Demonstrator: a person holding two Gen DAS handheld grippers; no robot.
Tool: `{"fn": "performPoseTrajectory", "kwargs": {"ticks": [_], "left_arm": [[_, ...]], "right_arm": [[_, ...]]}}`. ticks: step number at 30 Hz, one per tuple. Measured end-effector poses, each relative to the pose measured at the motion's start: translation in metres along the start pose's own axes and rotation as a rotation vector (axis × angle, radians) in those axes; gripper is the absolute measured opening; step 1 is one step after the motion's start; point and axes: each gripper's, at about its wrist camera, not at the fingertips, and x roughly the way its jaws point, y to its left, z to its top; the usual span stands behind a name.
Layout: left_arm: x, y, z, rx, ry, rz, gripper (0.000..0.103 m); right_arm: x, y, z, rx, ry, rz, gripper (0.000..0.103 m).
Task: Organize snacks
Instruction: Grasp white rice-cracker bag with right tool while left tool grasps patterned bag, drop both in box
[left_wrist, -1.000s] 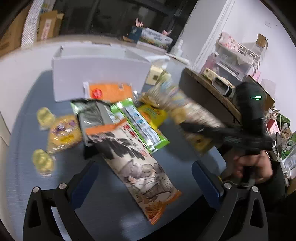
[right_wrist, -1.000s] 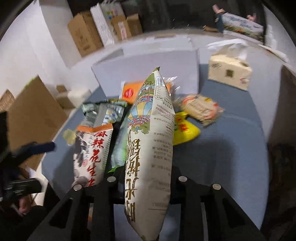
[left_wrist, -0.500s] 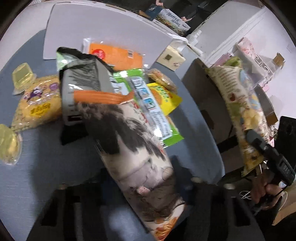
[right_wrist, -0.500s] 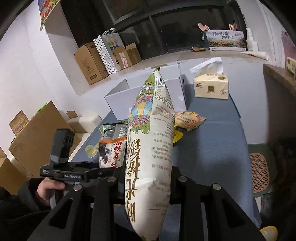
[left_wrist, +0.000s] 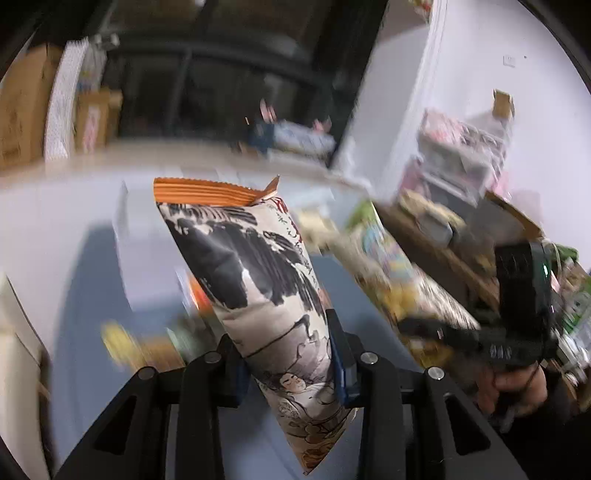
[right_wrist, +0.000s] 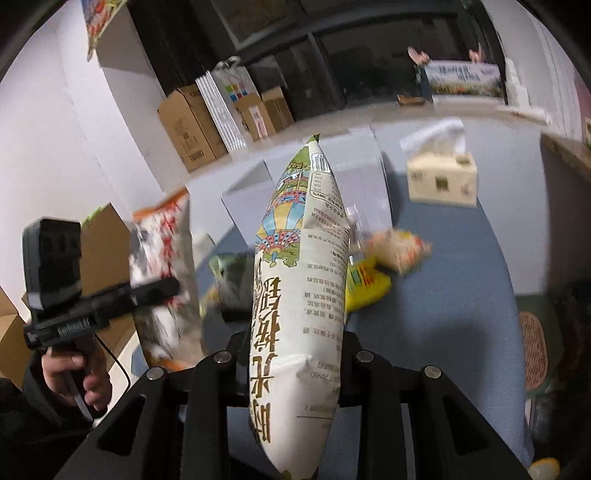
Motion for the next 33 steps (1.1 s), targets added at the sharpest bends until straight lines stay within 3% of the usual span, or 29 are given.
{"fn": "performPoseTrajectory", "kwargs": {"ticks": [5, 9, 14, 18, 19, 21, 22, 28, 33], "left_arm": [[0.029, 0.037, 0.089, 0.06, -0.083, 0.096, 0.038], [0.077, 0.075, 0.146, 0.07, -0.048, 0.194, 0.038], [0.139, 0.104, 0.177, 0.067, 0.04, 0.255, 0.038], [0.177, 0.12, 0.178, 0.04, 0.129, 0.295, 0.045], [0.184, 0.124, 0.177, 0.037, 0.142, 0.333, 0.051], [0.192, 0.124, 0.175, 0.03, 0.154, 0.351, 0.097], [0.19, 0.127, 0.174, 0.029, 0.144, 0.344, 0.103], [0.175, 0.139, 0.17, -0.005, 0.133, 0.341, 0.103], [0.135, 0.14, 0.166, -0.023, 0.097, 0.316, 0.103]], "right_arm": [[0.033, 0.0, 0.069, -0.026, -0.058, -0.031, 0.031], [0.086, -0.009, 0.137, -0.014, -0.048, -0.078, 0.031], [0.158, -0.025, 0.2, -0.004, 0.038, -0.155, 0.031], [0.19, -0.038, 0.214, 0.007, 0.09, -0.229, 0.034], [0.198, -0.043, 0.216, 0.015, 0.104, -0.236, 0.038], [0.208, -0.052, 0.215, 0.031, 0.13, -0.279, 0.084], [0.207, -0.054, 0.213, 0.033, 0.123, -0.288, 0.103], [0.189, -0.052, 0.208, 0.002, 0.082, -0.288, 0.103], [0.159, -0.025, 0.209, -0.058, 0.007, -0.258, 0.103]]}}
